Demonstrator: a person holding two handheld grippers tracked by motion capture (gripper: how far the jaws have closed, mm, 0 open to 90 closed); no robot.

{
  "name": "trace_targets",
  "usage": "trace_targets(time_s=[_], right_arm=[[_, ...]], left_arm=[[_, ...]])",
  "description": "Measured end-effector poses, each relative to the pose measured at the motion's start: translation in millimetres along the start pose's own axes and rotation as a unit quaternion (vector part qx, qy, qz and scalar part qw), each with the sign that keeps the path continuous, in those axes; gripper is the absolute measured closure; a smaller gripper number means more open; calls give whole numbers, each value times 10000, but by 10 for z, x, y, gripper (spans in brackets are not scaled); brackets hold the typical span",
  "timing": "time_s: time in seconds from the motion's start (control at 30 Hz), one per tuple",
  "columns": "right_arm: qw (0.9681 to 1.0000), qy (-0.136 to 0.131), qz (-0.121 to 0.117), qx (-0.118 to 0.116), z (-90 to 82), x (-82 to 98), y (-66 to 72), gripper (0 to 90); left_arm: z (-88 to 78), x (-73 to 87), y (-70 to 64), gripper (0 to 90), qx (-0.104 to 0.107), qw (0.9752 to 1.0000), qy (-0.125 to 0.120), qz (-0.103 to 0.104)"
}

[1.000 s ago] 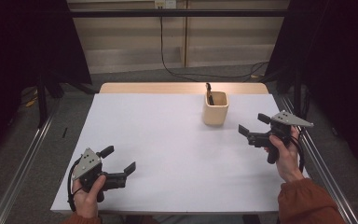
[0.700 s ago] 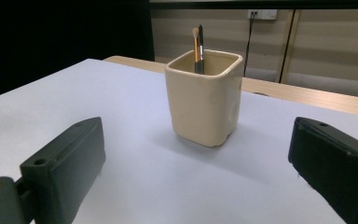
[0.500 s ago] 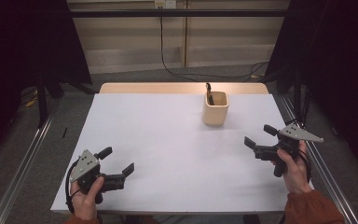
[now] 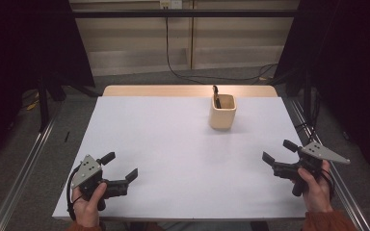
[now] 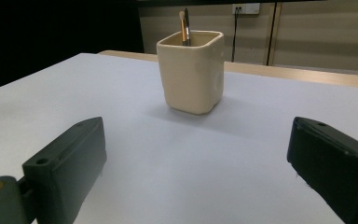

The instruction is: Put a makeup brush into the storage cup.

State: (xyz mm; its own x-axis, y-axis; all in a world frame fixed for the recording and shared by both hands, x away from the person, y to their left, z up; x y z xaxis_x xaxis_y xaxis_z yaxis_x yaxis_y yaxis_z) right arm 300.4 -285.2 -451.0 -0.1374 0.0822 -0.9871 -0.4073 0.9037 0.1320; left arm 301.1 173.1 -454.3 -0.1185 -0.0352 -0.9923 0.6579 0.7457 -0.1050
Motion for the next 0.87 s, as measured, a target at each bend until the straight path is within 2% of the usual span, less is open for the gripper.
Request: trace_targets(time_s=[0.47,0.6,0.7,0.87], right_arm=[[9999,-43,65,135,-305,106,-4,39],[9999,24,-45,148,-298,147,24,38],[9999,5,-1,127,-297,143,17,37],[9999,-33,14,112,-300,122,16,34]], left_arm=[[-16,-12,-9,15,14,10000,-29,25],[-24,-23,-2,16,10,10000,-43,41],[-46,-38,1,12,-19,9999,-105,16],[-36,-19,4,13,-28,10000,-38,15]])
Point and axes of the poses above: each handheld gripper's, and its own axes: z roughly forward along the jaws, x roughly out of its underside, y roughly to its left, the point moved 9 cm from there along z, roughly forward along the jaws, and after that the axes turned 12 degrees about -y, right-handed, at the moved point
